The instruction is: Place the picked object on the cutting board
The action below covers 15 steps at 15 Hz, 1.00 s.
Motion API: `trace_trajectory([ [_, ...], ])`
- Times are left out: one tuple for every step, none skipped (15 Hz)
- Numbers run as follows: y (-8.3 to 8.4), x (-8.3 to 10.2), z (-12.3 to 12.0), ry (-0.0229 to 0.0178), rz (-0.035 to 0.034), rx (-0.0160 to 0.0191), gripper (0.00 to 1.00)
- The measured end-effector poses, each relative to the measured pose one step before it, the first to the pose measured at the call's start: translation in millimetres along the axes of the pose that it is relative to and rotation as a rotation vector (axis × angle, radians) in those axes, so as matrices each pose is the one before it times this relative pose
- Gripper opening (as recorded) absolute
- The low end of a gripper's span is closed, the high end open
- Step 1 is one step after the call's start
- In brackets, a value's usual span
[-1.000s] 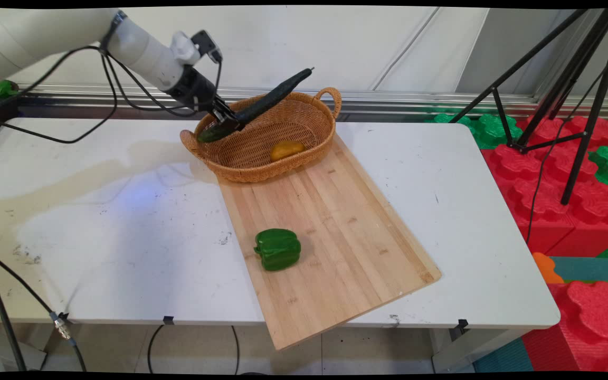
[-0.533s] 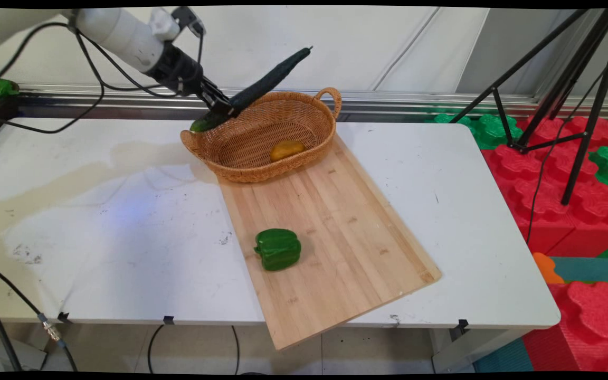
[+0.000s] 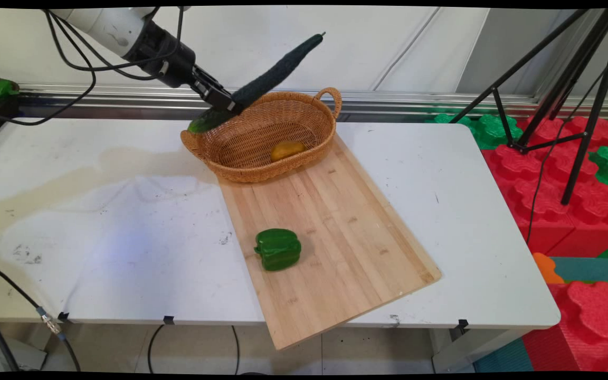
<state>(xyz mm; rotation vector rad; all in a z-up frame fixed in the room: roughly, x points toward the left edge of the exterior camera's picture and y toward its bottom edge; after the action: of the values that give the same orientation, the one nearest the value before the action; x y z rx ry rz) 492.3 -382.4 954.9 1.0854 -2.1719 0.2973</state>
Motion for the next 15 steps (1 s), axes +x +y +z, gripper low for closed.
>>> trace_trajectory([
  [8.07, 0.05, -0.71, -0.00795, 0.00263, -0.02490, 0.00],
  [8.13, -1.06, 0.47, -0.01122, 0.00502, -0.02291, 0.00],
  [6.62, -1.40, 1.34, -0.01031, 0.00557, -0.01923, 0.00],
  [6.47, -1.78, 2.05, -0.01074, 0.00672, -0.01790, 0.00],
  [6.91, -2.19, 3.95, -0.01287, 0.00856, -0.01978, 0.00],
  [6.41, -2.54, 5.17, -0.01260, 0.00879, -0.01855, 0.00],
  [5.14, -2.15, 4.96, -0.01044, 0.00754, -0.01514, 0.00],
  [3.24, -1.31, 3.89, -0.00739, 0.00651, -0.01033, 0.00],
  [4.58, -2.05, 6.18, -0.01211, 0.00992, -0.01450, 0.00],
  [2.97, -1.32, 4.64, -0.00917, 0.00691, -0.00803, 0.00],
  [4.04, -1.99, 7.22, -0.01408, 0.00892, -0.01039, 0.00],
  [4.05, -1.96, 9.52, -0.01662, 0.00908, -0.00540, 0.00],
  [3.35, -1.73, 10.11, -0.01559, 0.00577, -0.00219, 0.00],
  [2.36, -1.18, 8.79, -0.01242, 0.00295, -0.00094, 0.00],
  [2.39, -0.80, 10.54, -0.01226, 0.00172, -0.00016, 0.00],
])
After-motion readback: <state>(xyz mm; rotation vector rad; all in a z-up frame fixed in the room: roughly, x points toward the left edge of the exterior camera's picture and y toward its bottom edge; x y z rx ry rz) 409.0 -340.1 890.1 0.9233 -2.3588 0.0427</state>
